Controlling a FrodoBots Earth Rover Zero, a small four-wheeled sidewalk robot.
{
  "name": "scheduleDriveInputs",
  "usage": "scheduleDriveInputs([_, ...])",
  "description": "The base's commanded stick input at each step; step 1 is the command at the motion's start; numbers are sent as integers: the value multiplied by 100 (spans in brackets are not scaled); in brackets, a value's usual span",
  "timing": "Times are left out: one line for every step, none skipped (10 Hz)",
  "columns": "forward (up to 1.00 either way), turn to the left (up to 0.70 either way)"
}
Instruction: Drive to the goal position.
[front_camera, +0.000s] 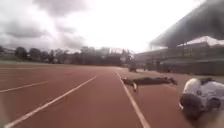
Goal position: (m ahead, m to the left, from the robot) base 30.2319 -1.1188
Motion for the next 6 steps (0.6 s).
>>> scheduleDriveInputs([85,15])
scheduleDriveInputs([85,33])
scheduleDriveInputs([85,12])
scheduleDriveInputs([85,0])
scheduleDriveInputs([85,0])
scheduleDriveInputs([85,0])
